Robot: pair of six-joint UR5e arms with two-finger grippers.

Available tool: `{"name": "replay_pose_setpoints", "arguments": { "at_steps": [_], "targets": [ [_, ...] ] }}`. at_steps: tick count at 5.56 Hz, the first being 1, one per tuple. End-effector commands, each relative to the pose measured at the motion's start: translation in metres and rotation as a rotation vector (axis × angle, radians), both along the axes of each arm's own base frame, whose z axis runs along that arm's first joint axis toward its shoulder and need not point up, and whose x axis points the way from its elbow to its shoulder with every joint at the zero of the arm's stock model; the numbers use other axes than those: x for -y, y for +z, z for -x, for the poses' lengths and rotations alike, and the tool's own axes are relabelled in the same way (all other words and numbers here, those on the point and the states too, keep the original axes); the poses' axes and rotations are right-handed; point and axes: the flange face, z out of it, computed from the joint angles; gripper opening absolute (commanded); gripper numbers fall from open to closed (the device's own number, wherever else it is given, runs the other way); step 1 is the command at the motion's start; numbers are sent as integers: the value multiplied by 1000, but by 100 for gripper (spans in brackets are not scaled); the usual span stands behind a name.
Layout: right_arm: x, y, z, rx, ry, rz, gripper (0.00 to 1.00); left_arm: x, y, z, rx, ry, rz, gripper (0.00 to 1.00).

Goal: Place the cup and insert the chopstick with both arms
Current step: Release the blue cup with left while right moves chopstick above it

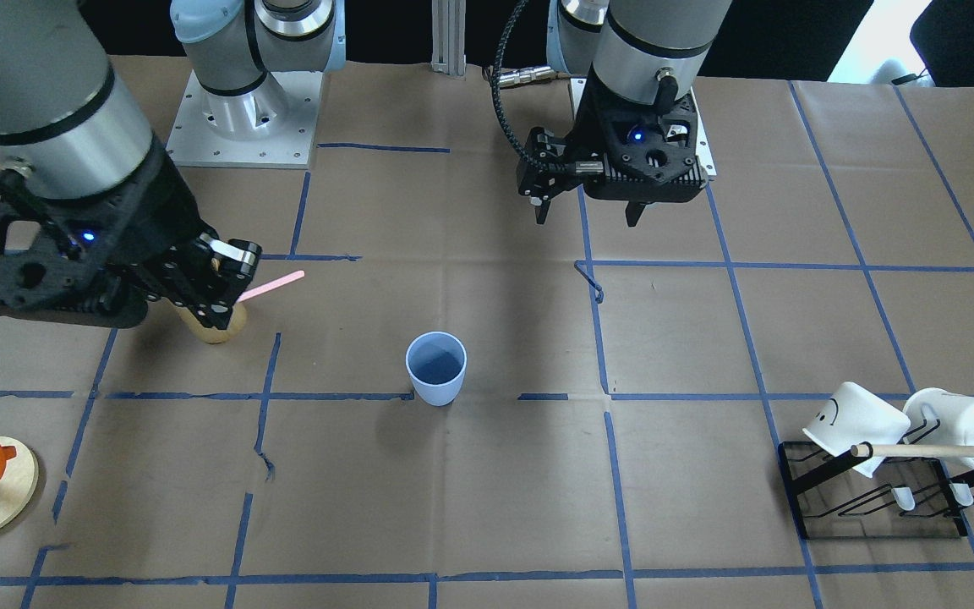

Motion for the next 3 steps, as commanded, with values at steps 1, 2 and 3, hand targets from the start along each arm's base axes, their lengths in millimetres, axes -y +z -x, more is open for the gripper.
{"name": "replay_pose_setpoints", "arguments": {
  "at_steps": [1, 2, 3],
  "targets": [
    [15, -29, -115, -38, -24, 41, 9, -13, 10, -29, 13, -103, 13, 99],
    [9, -47, -147, -79, 10, 47, 9, -17, 9, -35, 20, -96, 1, 99],
    [12, -65, -153, -83, 18, 31, 9, -16, 10, -47, 59, -79, 7, 99]
  ]
}}
